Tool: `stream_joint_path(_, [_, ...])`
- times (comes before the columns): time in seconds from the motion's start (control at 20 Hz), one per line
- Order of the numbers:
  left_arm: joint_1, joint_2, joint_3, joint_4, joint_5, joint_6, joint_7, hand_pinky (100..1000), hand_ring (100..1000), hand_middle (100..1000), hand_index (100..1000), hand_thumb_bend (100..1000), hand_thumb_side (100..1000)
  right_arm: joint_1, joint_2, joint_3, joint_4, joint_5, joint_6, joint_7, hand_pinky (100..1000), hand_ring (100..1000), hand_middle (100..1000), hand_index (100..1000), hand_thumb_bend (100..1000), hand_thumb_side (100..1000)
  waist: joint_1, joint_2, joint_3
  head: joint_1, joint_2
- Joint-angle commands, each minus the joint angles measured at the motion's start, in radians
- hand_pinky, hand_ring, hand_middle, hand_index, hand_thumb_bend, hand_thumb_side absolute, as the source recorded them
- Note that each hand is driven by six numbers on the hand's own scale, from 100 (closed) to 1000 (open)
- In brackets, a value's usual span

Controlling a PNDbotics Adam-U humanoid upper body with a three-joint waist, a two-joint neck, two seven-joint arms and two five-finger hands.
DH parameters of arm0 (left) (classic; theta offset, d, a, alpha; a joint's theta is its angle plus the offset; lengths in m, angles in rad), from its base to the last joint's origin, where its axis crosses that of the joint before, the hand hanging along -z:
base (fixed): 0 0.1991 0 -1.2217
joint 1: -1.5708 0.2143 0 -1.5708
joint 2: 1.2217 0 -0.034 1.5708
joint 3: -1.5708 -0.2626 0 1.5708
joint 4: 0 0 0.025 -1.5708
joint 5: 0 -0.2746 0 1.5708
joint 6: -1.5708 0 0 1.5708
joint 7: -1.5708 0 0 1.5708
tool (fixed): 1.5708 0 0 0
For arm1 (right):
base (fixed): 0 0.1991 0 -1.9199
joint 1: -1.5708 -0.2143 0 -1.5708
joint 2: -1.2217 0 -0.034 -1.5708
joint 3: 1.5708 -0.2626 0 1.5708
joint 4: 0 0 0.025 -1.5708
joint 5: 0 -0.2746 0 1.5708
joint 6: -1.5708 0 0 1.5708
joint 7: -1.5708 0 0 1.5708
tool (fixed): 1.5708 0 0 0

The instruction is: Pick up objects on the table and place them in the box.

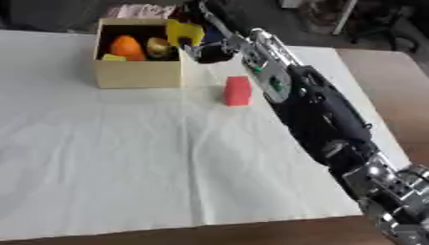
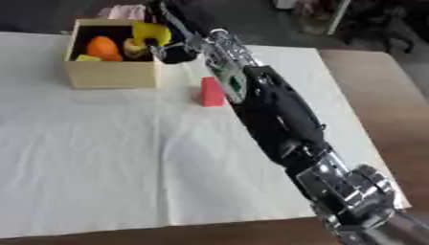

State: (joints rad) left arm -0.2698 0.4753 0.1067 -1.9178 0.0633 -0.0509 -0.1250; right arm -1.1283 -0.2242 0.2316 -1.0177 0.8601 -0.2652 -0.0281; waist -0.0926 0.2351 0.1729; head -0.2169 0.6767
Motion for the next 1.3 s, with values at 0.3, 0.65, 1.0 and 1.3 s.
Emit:
stream_joint_path(0.3, [-0.055,-0.027,-0.033,-0.03,0.022,-0.006,-0.057,775,580,635,773,100,568,-0.091,0.05,-0.086,0.158,0.109,0.045,-0.029,620,449,389,479,101,100,-0.022,0.01,0.087,-0.1,-0.04])
stream_joint_path(0.65, [-0.069,-0.045,-0.046,-0.029,0.032,-0.001,-0.08,776,579,634,772,100,573,-0.098,0.1,-0.16,0.272,0.221,0.164,-0.145,637,515,527,668,103,100,-0.033,0.016,0.138,-0.152,-0.046])
stream_joint_path(1.0, [-0.064,-0.048,-0.047,-0.026,0.032,0.004,-0.081,777,579,633,772,100,579,-0.096,0.098,-0.179,0.325,0.26,0.279,-0.207,704,673,788,916,353,352,-0.037,0.016,0.144,-0.156,-0.045])
stream_joint_path(1.3, [-0.059,-0.048,-0.044,-0.025,0.029,0.007,-0.079,778,579,634,773,100,583,-0.095,0.084,-0.177,0.31,0.258,0.286,-0.142,737,733,874,958,411,460,-0.037,0.017,0.136,-0.148,-0.046])
